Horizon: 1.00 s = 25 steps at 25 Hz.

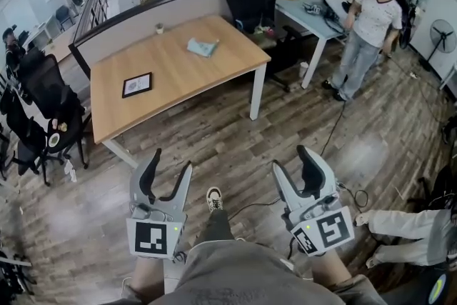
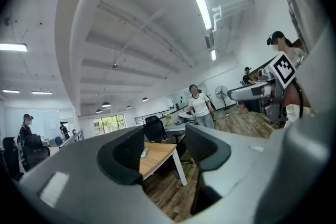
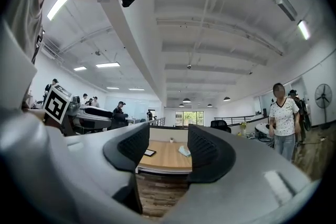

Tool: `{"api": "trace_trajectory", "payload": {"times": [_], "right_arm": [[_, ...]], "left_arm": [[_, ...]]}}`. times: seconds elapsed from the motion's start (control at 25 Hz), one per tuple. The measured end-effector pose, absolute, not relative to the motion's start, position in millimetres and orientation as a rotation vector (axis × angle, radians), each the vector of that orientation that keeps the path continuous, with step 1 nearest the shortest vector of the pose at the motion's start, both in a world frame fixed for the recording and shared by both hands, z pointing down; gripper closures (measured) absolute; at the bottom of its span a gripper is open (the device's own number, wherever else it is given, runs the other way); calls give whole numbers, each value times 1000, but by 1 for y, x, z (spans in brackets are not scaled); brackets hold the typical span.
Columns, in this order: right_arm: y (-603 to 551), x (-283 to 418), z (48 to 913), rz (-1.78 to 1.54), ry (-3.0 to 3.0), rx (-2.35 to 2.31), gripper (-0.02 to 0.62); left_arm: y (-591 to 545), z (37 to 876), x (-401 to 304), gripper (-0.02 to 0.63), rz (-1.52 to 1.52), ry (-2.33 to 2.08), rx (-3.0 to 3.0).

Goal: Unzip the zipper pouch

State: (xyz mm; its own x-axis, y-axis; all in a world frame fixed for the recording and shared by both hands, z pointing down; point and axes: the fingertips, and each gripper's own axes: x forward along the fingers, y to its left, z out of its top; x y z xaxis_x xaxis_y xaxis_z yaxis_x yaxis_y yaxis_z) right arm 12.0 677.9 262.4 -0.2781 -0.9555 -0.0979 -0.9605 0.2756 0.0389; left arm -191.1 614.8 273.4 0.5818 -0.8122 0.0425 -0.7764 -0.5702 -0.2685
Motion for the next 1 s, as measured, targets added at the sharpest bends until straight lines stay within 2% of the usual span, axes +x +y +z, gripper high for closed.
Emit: {"api": "trace_trajectory", "payload": {"times": [0.36,1.0], "right_arm": [[572,24,286,65,2510,-1876,383],[309,1,295,-57,2564,-1919,383]], "left_arm": [[511,293,-178,359,-284,1314,-2619],[253,295,-196,359,-362,1292,-2655]]}}
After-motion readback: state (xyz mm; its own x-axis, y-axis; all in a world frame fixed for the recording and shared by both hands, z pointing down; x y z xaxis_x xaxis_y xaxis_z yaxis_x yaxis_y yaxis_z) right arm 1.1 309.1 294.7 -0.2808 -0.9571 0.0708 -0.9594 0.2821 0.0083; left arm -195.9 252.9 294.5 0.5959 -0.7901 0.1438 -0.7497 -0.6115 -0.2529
